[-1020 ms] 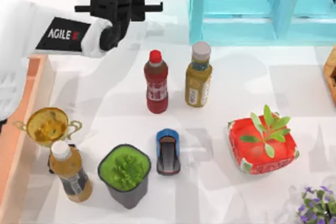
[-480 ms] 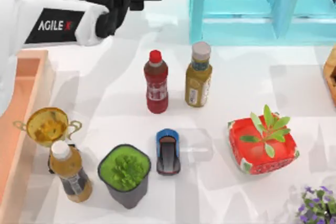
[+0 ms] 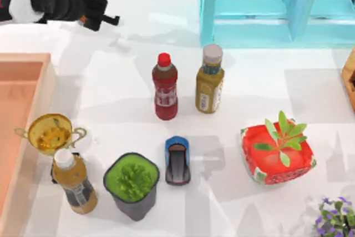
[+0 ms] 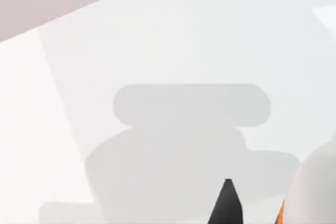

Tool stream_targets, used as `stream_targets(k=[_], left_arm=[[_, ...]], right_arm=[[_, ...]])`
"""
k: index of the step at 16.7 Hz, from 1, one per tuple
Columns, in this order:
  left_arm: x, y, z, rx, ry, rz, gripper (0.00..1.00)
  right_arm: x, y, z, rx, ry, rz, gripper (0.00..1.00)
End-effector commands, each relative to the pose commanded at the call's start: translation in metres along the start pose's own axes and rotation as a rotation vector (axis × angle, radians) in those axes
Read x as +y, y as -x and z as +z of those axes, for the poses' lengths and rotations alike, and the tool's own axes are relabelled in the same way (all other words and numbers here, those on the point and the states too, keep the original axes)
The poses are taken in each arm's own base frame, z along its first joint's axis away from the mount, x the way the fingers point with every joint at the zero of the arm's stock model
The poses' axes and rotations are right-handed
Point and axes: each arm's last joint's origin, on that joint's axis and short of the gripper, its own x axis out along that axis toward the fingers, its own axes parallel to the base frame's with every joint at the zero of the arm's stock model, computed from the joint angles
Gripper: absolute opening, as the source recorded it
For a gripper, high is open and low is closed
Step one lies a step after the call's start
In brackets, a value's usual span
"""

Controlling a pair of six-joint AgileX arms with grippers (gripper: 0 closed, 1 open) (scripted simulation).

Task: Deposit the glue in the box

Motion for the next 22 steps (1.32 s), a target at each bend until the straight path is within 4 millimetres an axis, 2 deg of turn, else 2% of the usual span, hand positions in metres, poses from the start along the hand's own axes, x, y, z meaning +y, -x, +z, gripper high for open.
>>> stream_targets(k=[3,5,8,10,13,17,20,22], left_arm=[[0.053,0.041,-0.022,0.043,-0.130,-0.199,0.00],[0.086,0.074,-0.044,0.017,-0.191,-0.326,0.00],[0.127,0.127,-0.088,-0.092,-0.235,-0.465,0.00],[0.145,0.161,-0.122,-0.185,-0.236,-0.500,0.00],[0.158,0.206,-0.175,-0.299,-0.205,-0.484,0.00],[0.155,0.247,-0.236,-0.376,-0.139,-0.417,0.00],[0.147,0.263,-0.263,-0.392,-0.098,-0.387,0.00],[0.144,0.266,-0.269,-0.392,-0.088,-0.381,0.00]], right_arm=[[0.000,0.000,0.000,0.000,0.000,0.000,1.00],[0.000,0.000,0.000,0.000,0.000,0.000,1.00],[0.000,0.000,0.000,0.000,0.000,0.000,1.00],[0.000,0.000,0.000,0.000,0.000,0.000,1.00],[0.000,0.000,0.000,0.000,0.000,0.000,1.00],[0.000,0.000,0.000,0.000,0.000,0.000,1.00],[0.000,0.000,0.000,0.000,0.000,0.000,1.00],[0.000,0.000,0.000,0.000,0.000,0.000,1.00]])
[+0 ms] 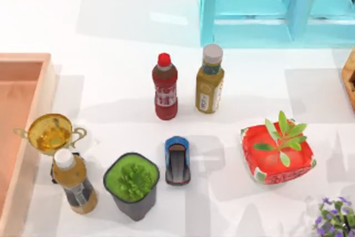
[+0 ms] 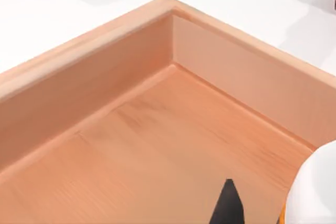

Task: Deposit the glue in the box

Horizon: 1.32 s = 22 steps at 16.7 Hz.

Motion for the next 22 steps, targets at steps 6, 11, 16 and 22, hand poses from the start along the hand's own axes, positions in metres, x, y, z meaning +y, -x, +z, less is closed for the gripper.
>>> stream_targets(k=[6,11,16,22], left_arm=[[0.000,-0.005,-0.001,0.001,0.005,-0.011,0.00],[-0.002,-0.029,-0.009,0.006,0.034,-0.021,0.00],[0.005,-0.050,-0.015,0.012,-0.015,0.018,0.00],[0.001,-0.063,-0.016,0.000,0.000,0.000,0.00]], right_arm=[[0.000,0.000,0.000,0.000,0.000,0.000,1.00],[0.000,0.000,0.000,0.000,0.000,0.000,1.00],[0.000,0.000,0.000,0.000,0.000,0.000,1.00],[0.000,0.000,0.000,0.000,0.000,0.000,1.00]])
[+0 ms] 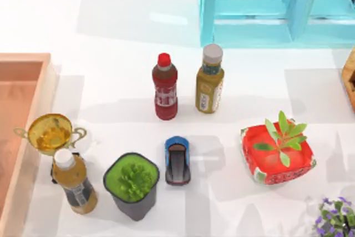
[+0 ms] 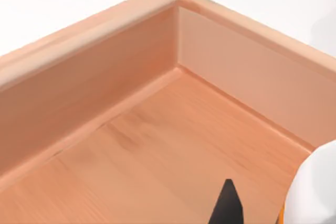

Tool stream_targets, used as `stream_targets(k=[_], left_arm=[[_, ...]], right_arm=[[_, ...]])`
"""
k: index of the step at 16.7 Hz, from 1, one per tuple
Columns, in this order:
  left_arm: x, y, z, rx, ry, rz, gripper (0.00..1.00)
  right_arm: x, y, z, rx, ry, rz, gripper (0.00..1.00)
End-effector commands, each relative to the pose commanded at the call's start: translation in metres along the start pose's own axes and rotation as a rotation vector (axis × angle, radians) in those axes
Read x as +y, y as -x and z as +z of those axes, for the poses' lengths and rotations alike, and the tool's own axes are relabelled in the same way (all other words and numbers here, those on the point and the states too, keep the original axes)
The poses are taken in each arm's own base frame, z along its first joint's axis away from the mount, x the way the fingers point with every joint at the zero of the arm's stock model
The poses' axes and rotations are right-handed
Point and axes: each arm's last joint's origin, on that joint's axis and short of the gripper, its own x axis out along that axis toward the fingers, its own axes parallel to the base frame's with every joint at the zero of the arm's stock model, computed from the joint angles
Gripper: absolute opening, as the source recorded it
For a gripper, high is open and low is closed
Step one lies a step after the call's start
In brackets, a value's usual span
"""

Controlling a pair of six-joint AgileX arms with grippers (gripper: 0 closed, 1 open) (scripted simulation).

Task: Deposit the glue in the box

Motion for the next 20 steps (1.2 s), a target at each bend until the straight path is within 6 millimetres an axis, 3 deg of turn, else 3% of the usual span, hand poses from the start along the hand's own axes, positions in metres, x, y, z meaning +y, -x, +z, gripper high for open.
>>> stream_targets(k=[1,14,20], left_arm=[[0.0000,0.0000,0.0000,0.000,0.000,0.000,0.00],[0.0000,0.0000,0.0000,0.000,0.000,0.000,0.98],[0.0000,0.0000,0.0000,0.000,0.000,0.000,1.00]], right_arm=[[0.0000,0.0000,0.0000,0.000,0.000,0.000,1.00],[0.0000,0.0000,0.0000,0.000,0.000,0.000,1.00],[0.0000,0.0000,0.0000,0.000,0.000,0.000,1.00]])
